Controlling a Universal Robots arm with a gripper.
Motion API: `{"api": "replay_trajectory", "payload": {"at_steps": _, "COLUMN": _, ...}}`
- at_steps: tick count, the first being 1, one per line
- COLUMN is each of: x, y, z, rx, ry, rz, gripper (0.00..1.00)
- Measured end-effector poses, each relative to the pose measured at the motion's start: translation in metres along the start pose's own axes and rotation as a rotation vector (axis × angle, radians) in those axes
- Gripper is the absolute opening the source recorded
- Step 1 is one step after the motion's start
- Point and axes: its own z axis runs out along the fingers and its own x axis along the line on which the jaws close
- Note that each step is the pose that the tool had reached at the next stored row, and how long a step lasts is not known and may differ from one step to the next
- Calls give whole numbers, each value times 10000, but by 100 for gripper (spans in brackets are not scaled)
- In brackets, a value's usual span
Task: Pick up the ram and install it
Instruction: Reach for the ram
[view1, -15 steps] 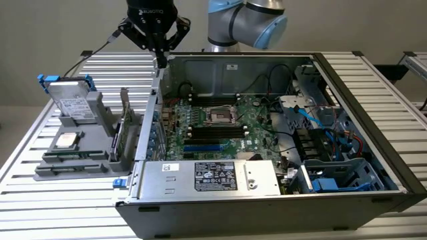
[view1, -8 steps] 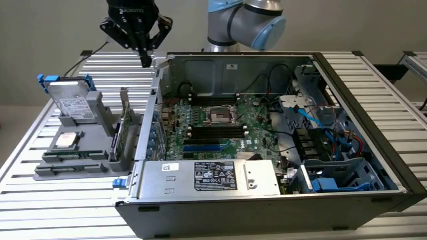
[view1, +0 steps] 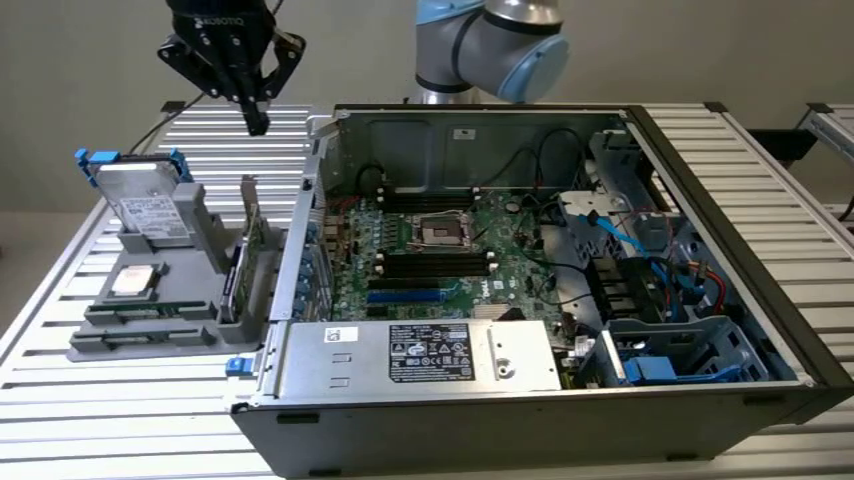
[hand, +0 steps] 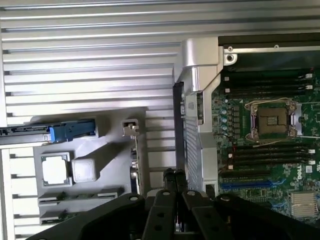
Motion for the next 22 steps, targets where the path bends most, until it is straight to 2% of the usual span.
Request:
{"api": "replay_trajectory", "payload": {"at_steps": 10, "x": 454, "y": -31, "z": -10, "rx": -30, "ry": 2, "rz": 1, "gripper": 10}}
{"api": "replay_trajectory", "payload": {"at_steps": 17, "x": 772, "y": -54, "z": -17, "rx": -103, "ry": 8, "rz": -2, "gripper": 10}}
{"api": "replay_trajectory", "payload": {"at_steps": 20, "x": 901, "y": -66, "z": -20, "rx": -182, "ry": 15, "rz": -18, "gripper": 10}}
{"api": "replay_trajectory", "payload": {"at_steps": 22, "x": 977, "y": -76, "z": -22, "rx": -310, "ry": 30, "rz": -33, "gripper": 10}}
